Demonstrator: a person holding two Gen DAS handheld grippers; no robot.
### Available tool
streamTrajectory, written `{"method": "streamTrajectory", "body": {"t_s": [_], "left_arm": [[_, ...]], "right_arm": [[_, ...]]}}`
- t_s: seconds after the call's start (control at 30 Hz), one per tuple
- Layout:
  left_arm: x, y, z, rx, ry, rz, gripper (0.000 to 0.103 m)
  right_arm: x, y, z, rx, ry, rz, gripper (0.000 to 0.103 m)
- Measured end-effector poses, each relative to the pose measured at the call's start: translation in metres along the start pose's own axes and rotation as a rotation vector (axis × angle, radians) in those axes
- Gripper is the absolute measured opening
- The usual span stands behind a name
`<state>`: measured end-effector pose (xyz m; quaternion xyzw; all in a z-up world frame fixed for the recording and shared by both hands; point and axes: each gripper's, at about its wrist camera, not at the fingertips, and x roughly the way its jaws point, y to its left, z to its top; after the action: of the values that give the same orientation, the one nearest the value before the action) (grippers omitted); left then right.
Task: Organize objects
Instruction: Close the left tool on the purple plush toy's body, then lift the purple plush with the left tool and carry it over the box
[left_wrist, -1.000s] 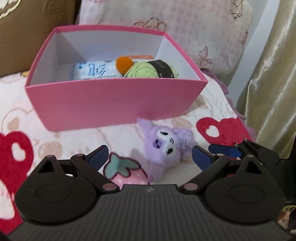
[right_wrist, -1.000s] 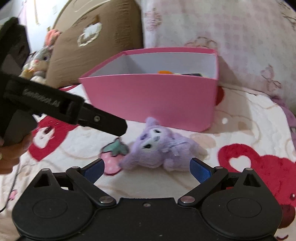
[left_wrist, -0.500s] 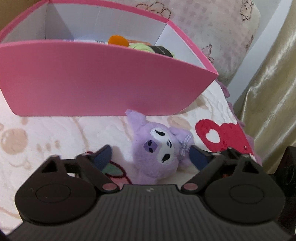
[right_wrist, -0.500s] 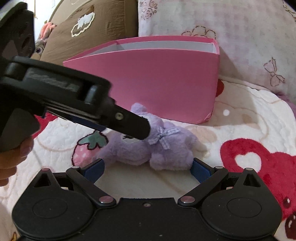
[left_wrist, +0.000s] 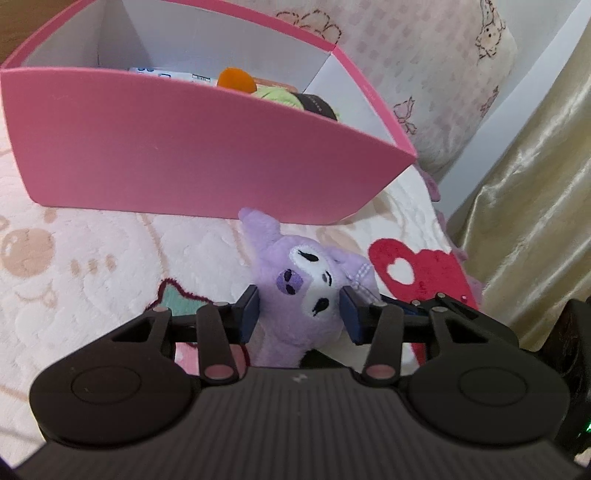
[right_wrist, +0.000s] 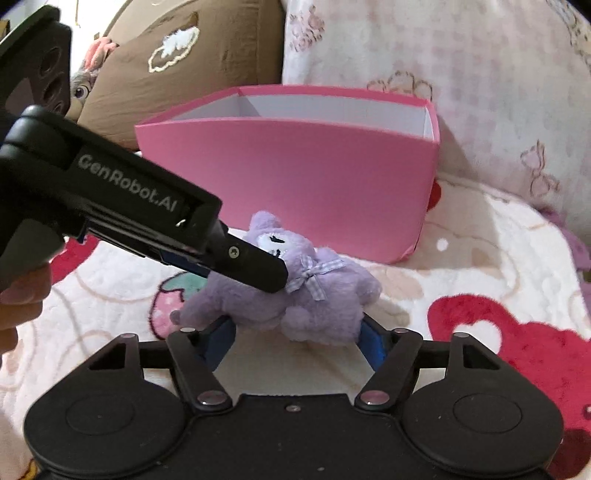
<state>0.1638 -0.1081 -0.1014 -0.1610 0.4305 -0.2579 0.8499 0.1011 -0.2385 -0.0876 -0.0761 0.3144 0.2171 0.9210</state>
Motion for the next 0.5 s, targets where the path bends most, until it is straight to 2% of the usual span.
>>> {"method": "streamTrajectory", "body": {"t_s": [0.23, 0.5], "left_arm": [[-0.034, -0.012, 0.002, 0.022, 0.036, 0.02, 0.045], [-0.076, -0.028, 0.015, 0.037, 0.052, 0.021, 0.045]], "right_arm": [[-0.026, 0.015, 0.013, 0.015, 0.018, 0.014, 0.075], [-0.057, 0.035, 0.037, -0.047, 0.025, 0.017, 0.076]]}}
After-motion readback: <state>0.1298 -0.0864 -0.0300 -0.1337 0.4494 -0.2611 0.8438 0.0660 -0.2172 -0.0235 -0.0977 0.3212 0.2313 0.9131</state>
